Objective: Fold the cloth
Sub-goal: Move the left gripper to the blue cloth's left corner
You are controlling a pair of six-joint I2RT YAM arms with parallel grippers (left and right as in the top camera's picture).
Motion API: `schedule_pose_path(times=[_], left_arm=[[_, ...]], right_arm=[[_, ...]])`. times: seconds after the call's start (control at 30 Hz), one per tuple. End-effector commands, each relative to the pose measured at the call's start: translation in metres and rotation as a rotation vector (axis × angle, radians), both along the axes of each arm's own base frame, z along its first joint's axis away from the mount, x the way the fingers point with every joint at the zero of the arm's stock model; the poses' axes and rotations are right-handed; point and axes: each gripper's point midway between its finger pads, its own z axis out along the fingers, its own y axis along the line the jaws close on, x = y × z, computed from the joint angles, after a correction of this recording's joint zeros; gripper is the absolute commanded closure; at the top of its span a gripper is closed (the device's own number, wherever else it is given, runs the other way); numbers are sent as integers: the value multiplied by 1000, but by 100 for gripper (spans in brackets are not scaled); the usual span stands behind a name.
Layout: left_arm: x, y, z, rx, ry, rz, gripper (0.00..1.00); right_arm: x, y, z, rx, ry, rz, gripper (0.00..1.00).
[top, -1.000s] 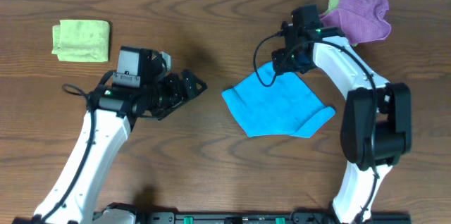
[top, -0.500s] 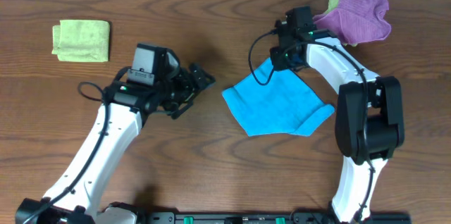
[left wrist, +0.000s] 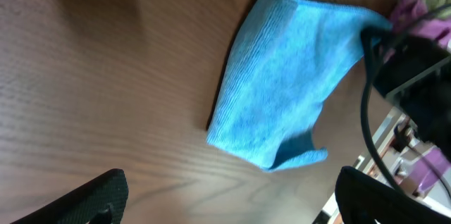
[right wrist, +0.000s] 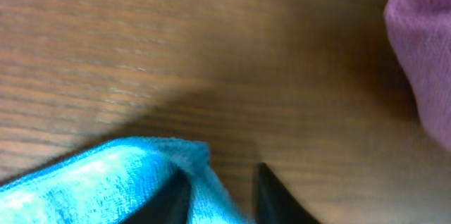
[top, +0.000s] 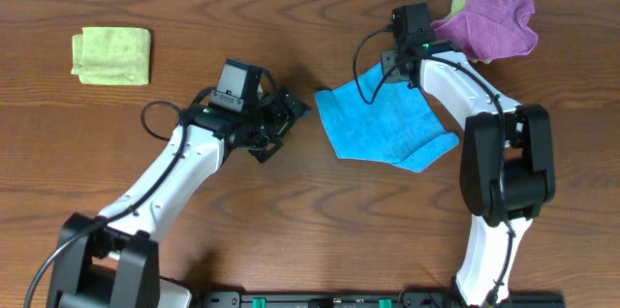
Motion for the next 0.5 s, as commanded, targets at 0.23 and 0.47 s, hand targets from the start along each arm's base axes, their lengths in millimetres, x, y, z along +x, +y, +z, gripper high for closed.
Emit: schedule_pose_path(times=[0.23, 0.47], left_arm=[[30, -20, -36, -41, 9, 75, 5], [45, -37, -62, -77, 9, 99, 3]], right_arm=[[12, 20, 76, 148, -51, -76, 32], [14, 20, 96, 151, -53, -79, 24]])
